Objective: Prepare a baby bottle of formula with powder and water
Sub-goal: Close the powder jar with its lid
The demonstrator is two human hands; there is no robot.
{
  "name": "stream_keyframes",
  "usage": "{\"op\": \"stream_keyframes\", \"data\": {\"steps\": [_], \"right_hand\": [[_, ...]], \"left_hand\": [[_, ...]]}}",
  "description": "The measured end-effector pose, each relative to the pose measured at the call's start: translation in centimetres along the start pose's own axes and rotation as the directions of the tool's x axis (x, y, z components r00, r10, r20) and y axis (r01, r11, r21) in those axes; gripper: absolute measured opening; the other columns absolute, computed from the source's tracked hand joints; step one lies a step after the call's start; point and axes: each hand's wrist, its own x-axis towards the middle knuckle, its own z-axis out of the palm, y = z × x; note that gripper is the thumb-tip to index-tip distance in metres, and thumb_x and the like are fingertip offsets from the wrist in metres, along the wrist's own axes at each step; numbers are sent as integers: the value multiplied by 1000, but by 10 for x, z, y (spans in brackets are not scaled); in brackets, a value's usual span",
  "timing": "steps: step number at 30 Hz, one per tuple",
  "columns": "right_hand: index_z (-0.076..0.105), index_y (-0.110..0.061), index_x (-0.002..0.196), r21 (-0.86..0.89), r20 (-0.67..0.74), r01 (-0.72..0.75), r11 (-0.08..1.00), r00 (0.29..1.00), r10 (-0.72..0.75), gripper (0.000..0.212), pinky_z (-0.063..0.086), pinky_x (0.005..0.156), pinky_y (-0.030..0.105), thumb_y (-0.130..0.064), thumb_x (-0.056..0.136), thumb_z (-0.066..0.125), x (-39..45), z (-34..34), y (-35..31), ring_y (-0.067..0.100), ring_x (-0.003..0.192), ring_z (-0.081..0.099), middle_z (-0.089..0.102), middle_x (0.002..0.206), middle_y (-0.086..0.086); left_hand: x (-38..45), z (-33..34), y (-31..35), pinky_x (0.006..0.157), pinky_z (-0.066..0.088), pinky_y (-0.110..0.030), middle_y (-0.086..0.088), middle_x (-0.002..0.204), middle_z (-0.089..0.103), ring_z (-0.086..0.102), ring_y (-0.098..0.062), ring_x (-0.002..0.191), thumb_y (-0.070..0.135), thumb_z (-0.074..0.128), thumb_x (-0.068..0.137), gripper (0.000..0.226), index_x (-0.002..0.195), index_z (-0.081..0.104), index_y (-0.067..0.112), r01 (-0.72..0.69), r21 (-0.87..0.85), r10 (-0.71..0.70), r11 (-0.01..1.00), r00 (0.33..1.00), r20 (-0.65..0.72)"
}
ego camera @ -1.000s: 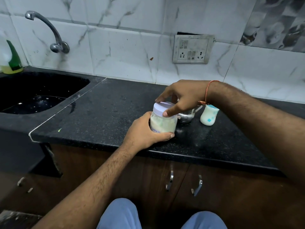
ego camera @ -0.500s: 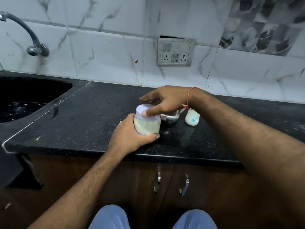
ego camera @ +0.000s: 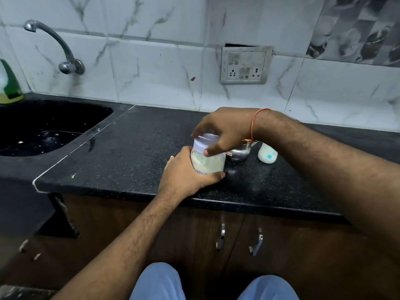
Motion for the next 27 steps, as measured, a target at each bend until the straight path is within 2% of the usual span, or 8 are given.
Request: {"op": "stream_keyframes", "data": {"steps": [7, 13, 17, 20, 22, 23, 25, 27], "right_hand": [[65, -33, 142, -33, 60, -52, 998, 997, 54, 64, 53, 99, 35, -58, 84, 76, 4, -11, -2, 16, 112, 65, 71, 133, -12], [68, -25, 138, -115, 36, -56, 992, 997, 61, 59, 57, 95, 39, -59, 89, 71, 9, -6, -7, 23, 105, 68, 76, 119, -2], [59, -31, 149, -172, -37, -87, 981, 996, 81, 63, 54, 98, 38, -62, 95, 62, 4, 4, -7, 24, 117, 66, 73, 133, -4], [42, -43, 159, 27, -205, -157, 987, 966, 159, 73, 43, 115, 47, -70, 93, 57, -14, 30, 1, 19, 136, 58, 62, 150, -11], [46, -39, 156, 215, -502, -160, 963, 828, 249, 69, 30, 124, 59, -68, 94, 58, -30, 57, 14, 14, 145, 50, 55, 156, -15], [53, -34, 152, 291, -668, -133, 947, 680, 301, 62, 32, 123, 56, -60, 96, 61, -38, 71, 23, 15, 144, 50, 56, 154, -12], [61, -21, 142, 426, -836, -97, 899, 336, 433, 49, 37, 119, 41, -37, 96, 69, -55, 99, 40, 21, 138, 51, 59, 146, -2], [59, -13, 139, 571, -801, -123, 811, 132, 584, 49, 34, 117, 29, -25, 92, 72, -68, 127, 60, 26, 135, 50, 56, 143, 7]], "left_hand": [[3, 1, -4, 110, 55, -53, 19, 107, 69, 68, -17, 112, 87, 86, 51, 90, 118, 56, 34, -7, -15, 7, 1000, 1000, -1], [9, 8, -4, 128, 38, -51, 19, 111, 68, 67, -17, 119, 88, 80, 55, 91, 122, 59, 30, -27, 63, 28, 998, 999, -18], [6, 5, -2, 135, 23, -55, 16, 116, 68, 67, -17, 123, 90, 80, 58, 91, 122, 56, 29, -21, 62, 23, 998, 999, -34], [7, 0, -2, 138, 1, -57, 18, 138, 66, 59, -13, 141, 90, 78, 53, 112, 143, 46, 31, 1, 10, -1, 1000, 1000, 31], [9, -7, -7, 135, -9, -57, 24, 151, 59, 51, -9, 149, 79, 82, 54, 126, 161, 30, 35, 0, -54, 7, 999, 992, 130], [10, -10, -11, 137, -8, -57, 27, 151, 58, 51, -7, 149, 71, 86, 57, 125, 163, 27, 39, 2, -92, 15, 996, 983, 181], [14, -13, -21, 138, 17, -58, 29, 143, 65, 60, -6, 140, 61, 94, 58, 115, 157, 37, 43, 20, -148, 12, 989, 977, 213], [16, -14, -24, 125, 45, -51, 25, 132, 70, 67, -8, 129, 62, 97, 54, 105, 146, 51, 39, 39, -140, -18, 989, 989, 146]]}}
